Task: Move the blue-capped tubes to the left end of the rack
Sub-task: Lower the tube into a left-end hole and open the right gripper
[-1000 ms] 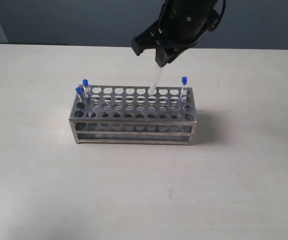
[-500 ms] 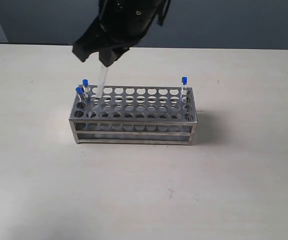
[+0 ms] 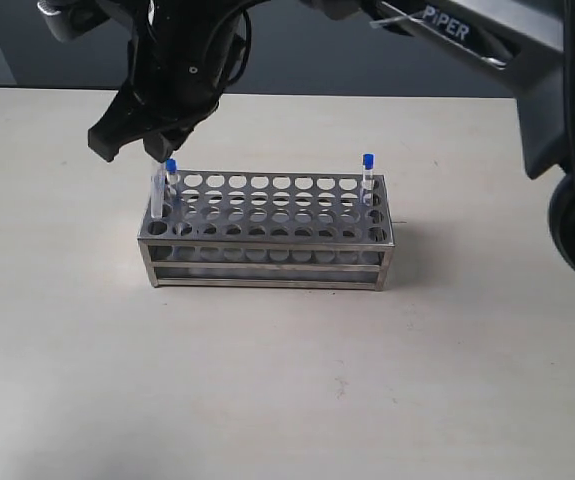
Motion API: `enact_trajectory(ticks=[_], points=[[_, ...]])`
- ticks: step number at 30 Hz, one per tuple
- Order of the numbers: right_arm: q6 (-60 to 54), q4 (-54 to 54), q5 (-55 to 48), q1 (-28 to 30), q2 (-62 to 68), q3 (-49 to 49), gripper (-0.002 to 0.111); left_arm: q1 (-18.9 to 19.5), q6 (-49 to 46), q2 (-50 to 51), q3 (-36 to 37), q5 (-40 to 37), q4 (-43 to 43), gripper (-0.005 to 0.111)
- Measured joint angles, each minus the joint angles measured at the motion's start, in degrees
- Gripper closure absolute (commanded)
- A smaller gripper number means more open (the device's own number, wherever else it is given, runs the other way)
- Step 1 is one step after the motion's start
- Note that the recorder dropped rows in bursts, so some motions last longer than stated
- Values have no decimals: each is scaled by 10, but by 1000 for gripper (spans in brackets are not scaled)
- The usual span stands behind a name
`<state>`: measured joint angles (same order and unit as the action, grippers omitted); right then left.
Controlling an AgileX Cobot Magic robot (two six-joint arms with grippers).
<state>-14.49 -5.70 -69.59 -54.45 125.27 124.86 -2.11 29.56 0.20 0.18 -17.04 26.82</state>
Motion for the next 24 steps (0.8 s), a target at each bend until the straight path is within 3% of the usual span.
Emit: enact_trajectory(ticks=[24], points=[[-3,15,21,0,54,3,109,0,0,0,0,0,0,106]])
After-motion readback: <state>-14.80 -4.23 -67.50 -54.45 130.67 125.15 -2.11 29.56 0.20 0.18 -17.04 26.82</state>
